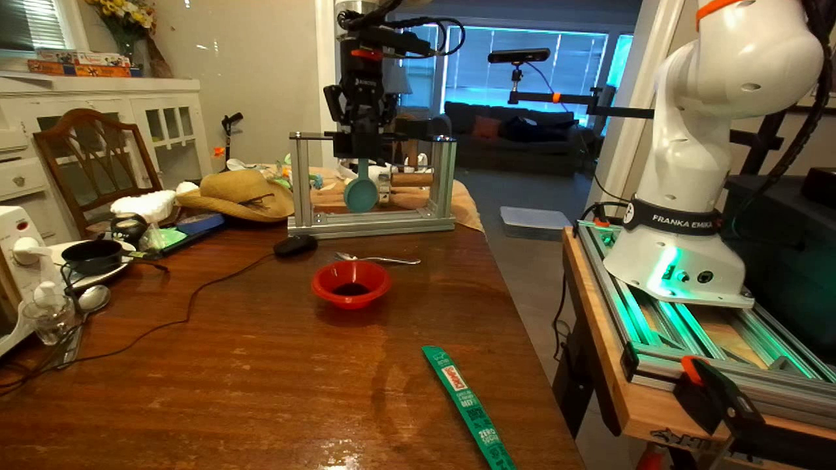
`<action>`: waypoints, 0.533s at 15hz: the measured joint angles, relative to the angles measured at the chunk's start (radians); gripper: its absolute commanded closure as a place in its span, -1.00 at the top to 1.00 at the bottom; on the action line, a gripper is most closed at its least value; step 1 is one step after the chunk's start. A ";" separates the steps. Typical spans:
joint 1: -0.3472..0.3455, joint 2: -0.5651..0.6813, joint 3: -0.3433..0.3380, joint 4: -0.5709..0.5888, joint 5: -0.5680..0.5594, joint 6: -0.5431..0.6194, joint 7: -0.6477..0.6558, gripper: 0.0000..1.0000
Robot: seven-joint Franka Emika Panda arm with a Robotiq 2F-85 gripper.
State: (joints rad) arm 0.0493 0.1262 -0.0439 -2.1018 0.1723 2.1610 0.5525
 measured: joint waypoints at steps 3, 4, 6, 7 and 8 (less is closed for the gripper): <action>0.000 0.001 0.003 0.002 0.001 0.000 -0.042 -0.55; 0.000 0.004 0.006 0.002 0.001 0.000 -0.071 -0.55; 0.000 0.018 0.018 0.001 0.002 0.000 -0.143 -0.55; 0.000 0.029 0.024 0.001 0.003 0.000 -0.181 -0.55; 0.000 0.041 0.031 -0.001 0.006 0.001 -0.224 -0.55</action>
State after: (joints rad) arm 0.0489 0.1668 -0.0133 -2.1027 0.1783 2.1621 0.3287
